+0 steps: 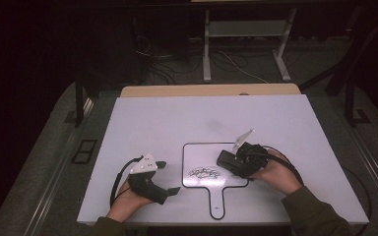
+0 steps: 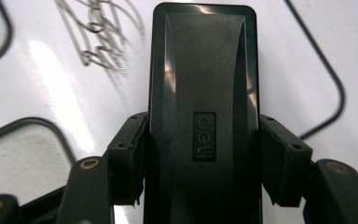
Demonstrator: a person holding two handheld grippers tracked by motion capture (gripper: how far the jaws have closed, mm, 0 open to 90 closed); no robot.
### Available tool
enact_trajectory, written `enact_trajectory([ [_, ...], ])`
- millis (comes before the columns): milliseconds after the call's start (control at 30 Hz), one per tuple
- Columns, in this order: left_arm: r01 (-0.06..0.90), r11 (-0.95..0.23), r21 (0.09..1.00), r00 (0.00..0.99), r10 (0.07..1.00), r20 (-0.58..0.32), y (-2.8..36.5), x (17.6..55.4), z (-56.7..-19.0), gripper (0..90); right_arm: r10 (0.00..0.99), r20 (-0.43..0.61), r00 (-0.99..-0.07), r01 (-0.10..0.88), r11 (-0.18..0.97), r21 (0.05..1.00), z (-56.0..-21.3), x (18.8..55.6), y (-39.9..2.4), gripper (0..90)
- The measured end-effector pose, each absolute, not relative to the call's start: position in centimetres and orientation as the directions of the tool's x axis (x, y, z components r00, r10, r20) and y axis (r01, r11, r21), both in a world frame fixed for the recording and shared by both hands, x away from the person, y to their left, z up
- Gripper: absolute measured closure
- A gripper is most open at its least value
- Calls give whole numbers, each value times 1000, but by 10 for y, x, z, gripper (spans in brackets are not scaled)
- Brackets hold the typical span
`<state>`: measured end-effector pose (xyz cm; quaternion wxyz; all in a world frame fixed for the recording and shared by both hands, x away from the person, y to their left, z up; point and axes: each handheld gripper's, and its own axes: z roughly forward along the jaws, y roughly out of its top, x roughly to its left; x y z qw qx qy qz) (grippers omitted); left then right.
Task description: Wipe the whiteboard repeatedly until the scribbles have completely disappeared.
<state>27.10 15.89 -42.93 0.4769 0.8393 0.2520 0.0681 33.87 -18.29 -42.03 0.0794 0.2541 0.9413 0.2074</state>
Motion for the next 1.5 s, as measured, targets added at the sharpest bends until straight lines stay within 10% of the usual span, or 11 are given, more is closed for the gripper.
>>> enact_trajectory([
  [1500,360,-417,835,863,488,-128,158,271,-430,0,477,-46,-878,417,808,417,-420,327,-175,386],
])
